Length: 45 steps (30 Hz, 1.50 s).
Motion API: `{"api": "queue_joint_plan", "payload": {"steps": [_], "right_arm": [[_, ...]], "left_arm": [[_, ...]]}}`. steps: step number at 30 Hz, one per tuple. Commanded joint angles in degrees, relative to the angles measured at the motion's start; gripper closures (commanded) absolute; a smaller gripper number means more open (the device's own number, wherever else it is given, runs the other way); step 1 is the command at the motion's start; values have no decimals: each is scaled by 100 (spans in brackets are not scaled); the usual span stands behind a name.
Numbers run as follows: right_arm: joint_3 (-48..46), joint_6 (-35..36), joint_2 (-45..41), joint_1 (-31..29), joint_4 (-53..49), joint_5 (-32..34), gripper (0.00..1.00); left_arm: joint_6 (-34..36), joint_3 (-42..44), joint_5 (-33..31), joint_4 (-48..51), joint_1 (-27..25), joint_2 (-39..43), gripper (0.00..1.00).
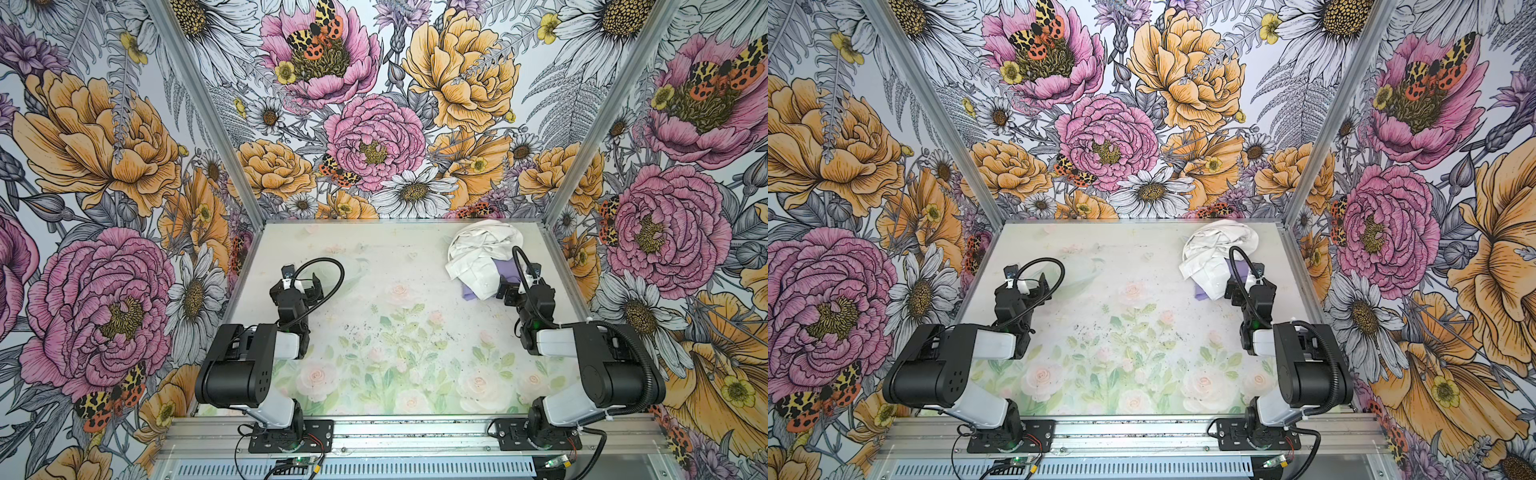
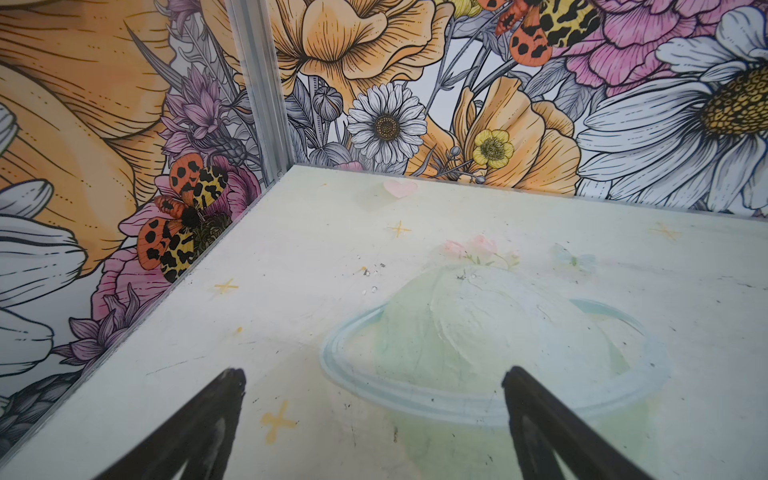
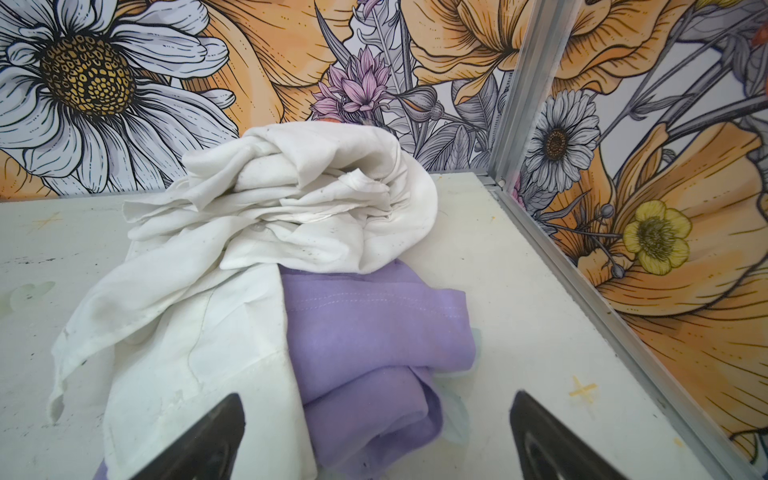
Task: Pick out a specific cloth from the pile
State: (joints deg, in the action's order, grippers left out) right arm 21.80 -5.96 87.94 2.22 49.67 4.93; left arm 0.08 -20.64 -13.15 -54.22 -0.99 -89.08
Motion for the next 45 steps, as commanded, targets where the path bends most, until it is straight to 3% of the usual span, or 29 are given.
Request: {"api": "queue_joint_plan", "payload": {"steps": [1, 7, 14, 18, 25, 31, 34, 37, 45], "right_arm": [[-19, 2, -138, -54, 71, 176, 0], [89, -333, -1628, -46, -1668, 378, 0], [196, -1380, -3412, 44, -3465, -43, 1], [384, -2165, -3743, 326, -4203, -643, 1], [757, -3602, -3152, 1114, -4432, -2022, 3], [1084, -3959, -2332, 1193, -4405, -2267, 4], [1254, -4083, -1878, 1211, -4354, -2294, 4], [1376, -4284, -1419, 1211, -4144, -2342, 5], [1624, -4734, -423, 1211, -3571, -2380, 9]], "left_arm": [[162, 113, 224, -427, -85, 43, 1], [233, 405, -60, -49, -245, 974, 1], [5, -16, -529, 2462, -920, 2735, 1], [-354, -416, -659, 3567, -1448, 3487, 1], [-845, -1394, -139, 5488, -2372, 4193, 1], [-871, -2007, 949, 6660, -2752, 4429, 1], [-560, -2043, 1736, 6883, -2779, 4487, 1], [-236, -1876, 2116, 6929, -2937, 4454, 1], [175, -1800, 2287, 6994, -3161, 4590, 1]]}}
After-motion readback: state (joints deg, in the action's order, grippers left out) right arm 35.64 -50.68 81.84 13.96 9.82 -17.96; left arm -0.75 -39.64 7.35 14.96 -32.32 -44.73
